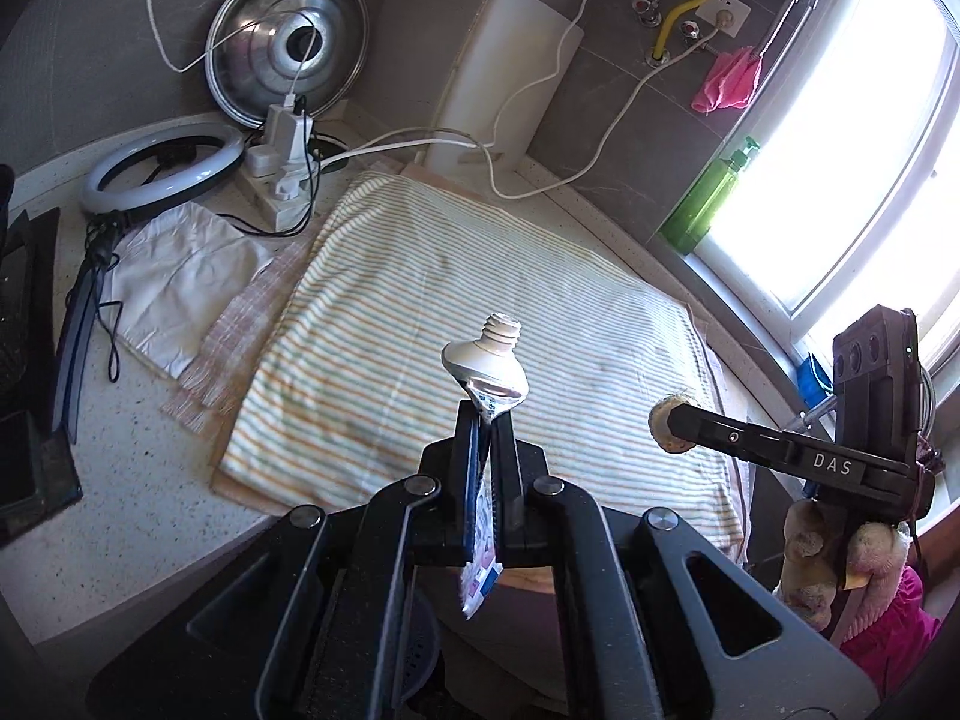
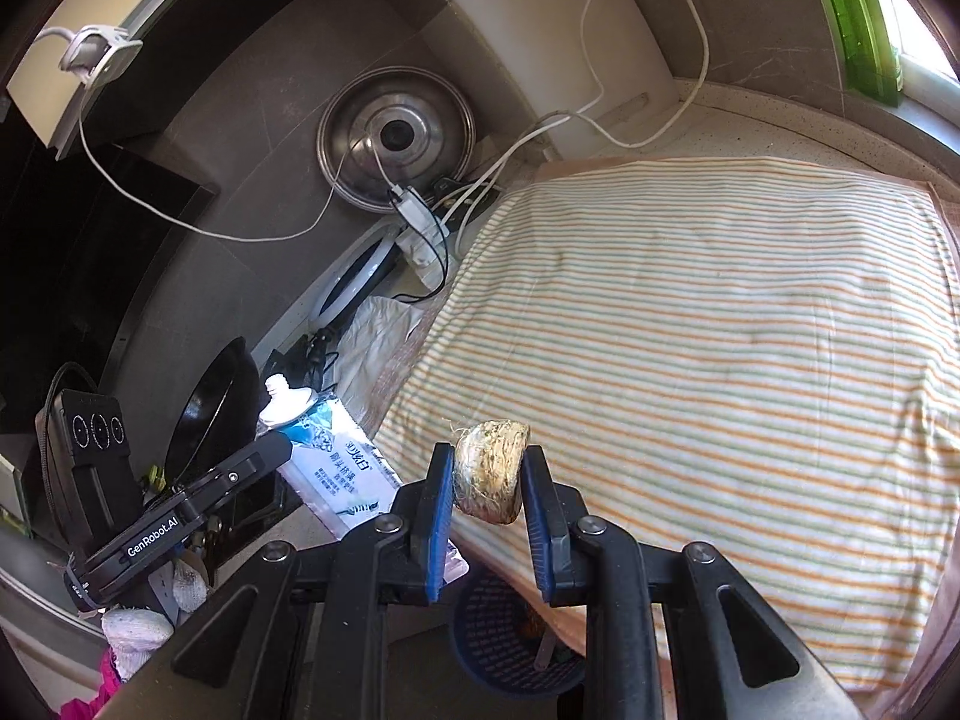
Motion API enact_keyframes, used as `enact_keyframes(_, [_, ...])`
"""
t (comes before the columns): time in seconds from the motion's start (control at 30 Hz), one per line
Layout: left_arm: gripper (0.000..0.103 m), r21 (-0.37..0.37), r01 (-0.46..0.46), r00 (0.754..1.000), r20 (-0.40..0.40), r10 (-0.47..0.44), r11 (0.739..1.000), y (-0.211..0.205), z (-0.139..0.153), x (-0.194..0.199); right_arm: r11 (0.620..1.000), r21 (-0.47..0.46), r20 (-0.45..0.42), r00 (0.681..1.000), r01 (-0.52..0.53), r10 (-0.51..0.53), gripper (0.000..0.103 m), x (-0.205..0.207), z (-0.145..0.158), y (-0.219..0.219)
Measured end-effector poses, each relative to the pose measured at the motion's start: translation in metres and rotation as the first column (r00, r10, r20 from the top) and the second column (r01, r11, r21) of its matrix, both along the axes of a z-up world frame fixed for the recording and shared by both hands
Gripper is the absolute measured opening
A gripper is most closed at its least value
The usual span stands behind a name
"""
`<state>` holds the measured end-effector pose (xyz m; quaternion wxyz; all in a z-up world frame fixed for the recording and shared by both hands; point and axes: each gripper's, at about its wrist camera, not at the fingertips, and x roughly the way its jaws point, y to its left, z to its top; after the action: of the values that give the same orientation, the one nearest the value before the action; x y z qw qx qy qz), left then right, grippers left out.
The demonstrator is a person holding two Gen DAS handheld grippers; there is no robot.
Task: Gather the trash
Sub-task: 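Lift the tube and nut and carry them over the blue wastebasket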
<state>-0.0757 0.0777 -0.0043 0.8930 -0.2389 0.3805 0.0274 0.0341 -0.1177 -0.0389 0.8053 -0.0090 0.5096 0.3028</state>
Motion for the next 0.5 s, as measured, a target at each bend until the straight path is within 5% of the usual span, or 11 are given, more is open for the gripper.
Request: enact_keyframes(0.5, [0.001,-0.020,-0.043,0.996,-0.082,0.041,0.999,0.026,-0.043,-0.070,0.998,-0.043,-0.088,0.995,-0.040,0.036,0.022,-0.070,-0.050,0.029])
